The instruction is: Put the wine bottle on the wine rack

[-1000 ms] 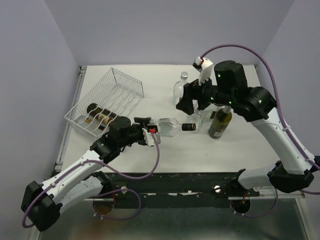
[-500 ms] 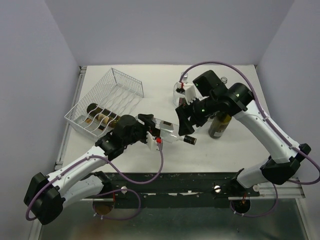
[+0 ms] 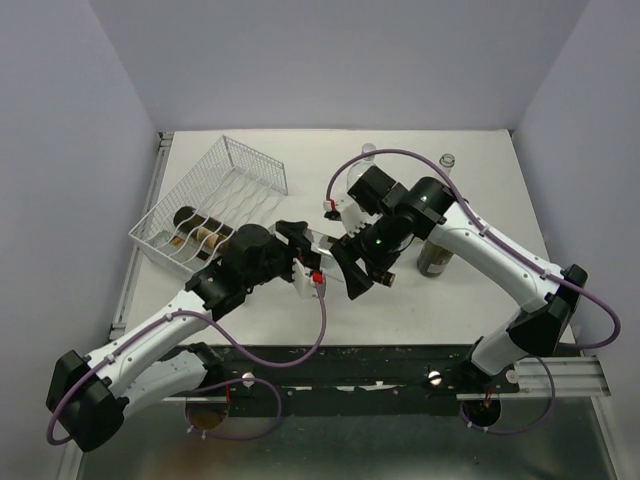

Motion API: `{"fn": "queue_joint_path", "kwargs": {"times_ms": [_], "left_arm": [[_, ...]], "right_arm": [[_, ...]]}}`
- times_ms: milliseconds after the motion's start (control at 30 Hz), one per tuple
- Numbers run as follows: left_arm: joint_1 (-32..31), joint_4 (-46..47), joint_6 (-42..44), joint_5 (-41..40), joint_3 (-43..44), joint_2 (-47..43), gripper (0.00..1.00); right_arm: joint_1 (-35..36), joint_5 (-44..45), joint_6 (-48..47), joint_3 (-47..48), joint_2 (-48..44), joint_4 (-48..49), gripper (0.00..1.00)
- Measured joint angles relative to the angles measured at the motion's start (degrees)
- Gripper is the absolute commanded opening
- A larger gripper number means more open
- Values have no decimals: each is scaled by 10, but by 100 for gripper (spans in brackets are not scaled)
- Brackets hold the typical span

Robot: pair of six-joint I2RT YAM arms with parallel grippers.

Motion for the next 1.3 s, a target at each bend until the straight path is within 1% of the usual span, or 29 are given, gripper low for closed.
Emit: {"fn": "queue_joint_path", "kwargs": {"times_ms": [167,300,367,467,500,533,567,733,767,800,833,867,900,933,1000,1133,1300], "left_arm": [[0,-14,-5,-4,35,2,0],[0,-17,-4,-5,38,9,0],[0,-21,-6,-5,38,14,0],[0,-27,-8,-5,38,17,0],[0,-30,-8,-5,38,17,0],[0,-34,-7,-9,38,17,0],[0,-34,-8,-8,38,19,0],[-1,-33,-16,-7,38,20,0],[-1,-33,-17,-7,38,20,3],[-1,-31,-17,-7,38,20,18],[-1,-30,-18,-7,38,20,41],[-1,-27,-18,-7,38,19,58],[-1,-25,-18,-7,38,19,71],[-1,-22,-18,-7,38,16,98],[-1,-13,-15,-6,36,10,99],[3,24,-54,-9,33,-11,99],[3,52,-71,-5,26,-22,99]], "right_arm": [[10,-8,0,-15,0,0,81],[8,-10,3,-27,0,2,73],[8,-10,5,-33,0,1,65],[8,-6,10,-36,0,0,31],[8,-3,10,-37,0,0,21],[7,-9,-1,-39,-1,-8,9],[8,-12,6,-40,-3,-3,1],[9,-10,9,-42,-5,-5,1],[9,-10,9,-42,-6,-5,1],[9,-9,9,-42,-7,-5,1],[9,-7,9,-42,-8,-5,1],[9,-5,9,-42,-10,-5,1],[9,-3,9,-42,-12,-4,1],[10,-1,9,-42,-14,-4,1],[12,7,9,-42,-22,0,1],[18,29,24,-43,-32,19,1],[20,83,46,-43,-37,36,1]]}}
